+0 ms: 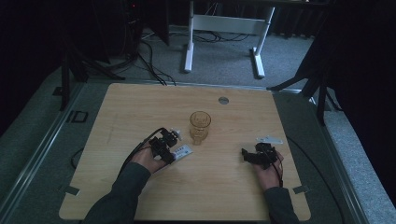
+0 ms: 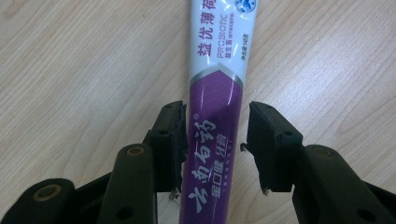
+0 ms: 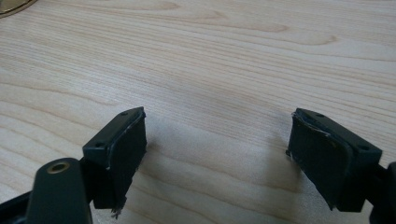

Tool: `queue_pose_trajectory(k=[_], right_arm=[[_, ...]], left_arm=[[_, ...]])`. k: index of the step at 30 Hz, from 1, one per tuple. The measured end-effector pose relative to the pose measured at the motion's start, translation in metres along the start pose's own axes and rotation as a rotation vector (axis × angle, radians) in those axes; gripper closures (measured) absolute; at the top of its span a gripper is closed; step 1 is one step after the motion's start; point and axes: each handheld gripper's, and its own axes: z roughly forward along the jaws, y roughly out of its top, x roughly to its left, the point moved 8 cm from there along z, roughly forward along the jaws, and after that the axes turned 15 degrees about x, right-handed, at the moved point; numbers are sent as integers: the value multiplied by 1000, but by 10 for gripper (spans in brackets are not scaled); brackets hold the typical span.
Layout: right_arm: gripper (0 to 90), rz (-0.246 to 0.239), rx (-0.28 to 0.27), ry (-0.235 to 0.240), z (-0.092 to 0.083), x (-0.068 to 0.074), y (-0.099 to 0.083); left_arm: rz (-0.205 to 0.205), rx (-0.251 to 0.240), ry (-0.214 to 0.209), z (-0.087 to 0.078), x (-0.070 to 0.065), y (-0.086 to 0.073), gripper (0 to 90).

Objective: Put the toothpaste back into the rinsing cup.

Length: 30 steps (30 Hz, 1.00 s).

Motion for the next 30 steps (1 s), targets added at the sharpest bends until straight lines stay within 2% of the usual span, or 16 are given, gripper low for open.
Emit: queue_pose_trajectory(k=[9, 18, 30], right_arm=[[189, 0, 0, 0, 0, 0, 0], [189, 0, 0, 0, 0, 0, 0], [189, 0, 0, 0, 0, 0, 0]], left_arm=[[6, 9, 0, 2, 0, 0, 561], [4, 11, 8, 4, 0, 0, 516], [6, 51, 0, 12, 0, -1, 501]])
